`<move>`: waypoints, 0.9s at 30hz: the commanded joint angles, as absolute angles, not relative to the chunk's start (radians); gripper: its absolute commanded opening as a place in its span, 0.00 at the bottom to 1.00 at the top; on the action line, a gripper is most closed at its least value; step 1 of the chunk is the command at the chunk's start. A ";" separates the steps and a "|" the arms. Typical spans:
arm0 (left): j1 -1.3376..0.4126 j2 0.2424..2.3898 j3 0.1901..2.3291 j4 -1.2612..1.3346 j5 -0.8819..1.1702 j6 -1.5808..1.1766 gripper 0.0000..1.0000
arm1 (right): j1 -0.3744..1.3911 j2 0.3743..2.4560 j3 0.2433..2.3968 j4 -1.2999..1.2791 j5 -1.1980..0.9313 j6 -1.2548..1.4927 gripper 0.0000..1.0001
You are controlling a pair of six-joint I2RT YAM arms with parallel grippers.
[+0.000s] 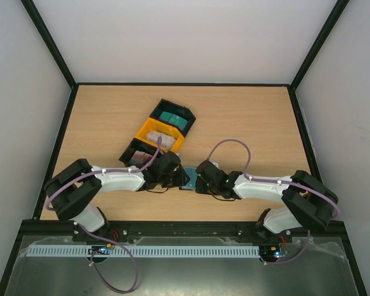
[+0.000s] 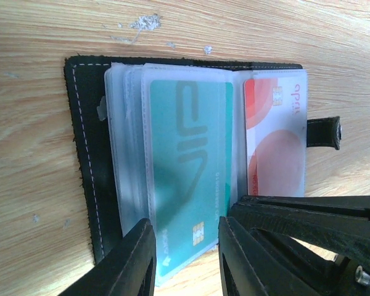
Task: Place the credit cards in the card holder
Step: Turn over the card slot in the card holder.
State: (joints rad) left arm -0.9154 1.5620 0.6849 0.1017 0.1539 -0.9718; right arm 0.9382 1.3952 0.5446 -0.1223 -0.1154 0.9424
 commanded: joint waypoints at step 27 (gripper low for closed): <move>-0.902 1.565 0.674 0.141 0.134 -0.964 0.31 | 0.938 1.424 0.466 -0.163 -0.029 1.010 0.02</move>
State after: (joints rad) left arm -0.9085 1.5986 0.6739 0.1532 0.1398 -0.9859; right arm 0.9386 1.3911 0.5129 -0.0628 -0.0875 1.0004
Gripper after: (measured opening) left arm 0.325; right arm 0.021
